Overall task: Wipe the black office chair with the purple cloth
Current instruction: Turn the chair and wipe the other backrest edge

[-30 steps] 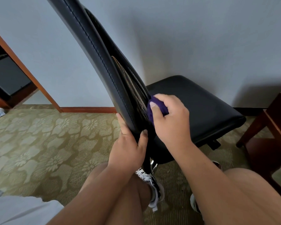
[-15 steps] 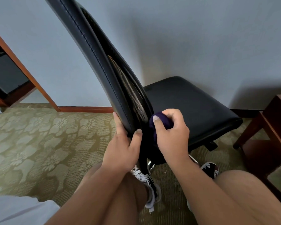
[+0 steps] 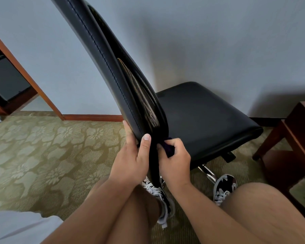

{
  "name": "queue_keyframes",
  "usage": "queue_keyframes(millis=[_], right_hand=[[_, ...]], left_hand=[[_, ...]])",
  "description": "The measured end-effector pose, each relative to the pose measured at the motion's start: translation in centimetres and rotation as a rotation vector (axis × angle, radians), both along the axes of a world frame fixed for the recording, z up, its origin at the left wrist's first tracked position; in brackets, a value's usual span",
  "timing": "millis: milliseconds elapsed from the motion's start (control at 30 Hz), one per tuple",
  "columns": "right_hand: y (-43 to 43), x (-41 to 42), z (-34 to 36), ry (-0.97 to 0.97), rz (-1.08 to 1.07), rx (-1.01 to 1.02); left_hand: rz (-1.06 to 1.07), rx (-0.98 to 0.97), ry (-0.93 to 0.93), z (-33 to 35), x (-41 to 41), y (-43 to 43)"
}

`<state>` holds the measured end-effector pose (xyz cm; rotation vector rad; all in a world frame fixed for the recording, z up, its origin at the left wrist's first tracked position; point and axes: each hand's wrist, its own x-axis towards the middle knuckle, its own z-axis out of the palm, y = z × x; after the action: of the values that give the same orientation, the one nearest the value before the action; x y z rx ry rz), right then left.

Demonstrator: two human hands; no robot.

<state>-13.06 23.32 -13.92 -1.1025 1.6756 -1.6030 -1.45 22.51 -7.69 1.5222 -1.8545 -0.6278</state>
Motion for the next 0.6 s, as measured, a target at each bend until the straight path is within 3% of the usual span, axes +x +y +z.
queue_keyframes(millis=[167, 433, 500, 600], right_hand=[[0.3, 0.4, 1.4, -0.149, -0.022, 0.043], [0.4, 0.7, 5.1, -0.272, 0.044, -0.114], [0.5, 0.5, 4.2, -0.21, 0.068, -0.117], [0.6, 0.1, 2.1, 0.036, 0.064, -0.084]], left_hand=[[-0.01, 0.01, 0.002, -0.1, 0.2, -0.1], [-0.025, 0.042, -0.029, -0.3, 0.6, -0.4], [-0.017, 0.043, -0.037, -0.3, 0.5, -0.3], [-0.017, 0.044, -0.043, 0.0, 0.3, -0.1]])
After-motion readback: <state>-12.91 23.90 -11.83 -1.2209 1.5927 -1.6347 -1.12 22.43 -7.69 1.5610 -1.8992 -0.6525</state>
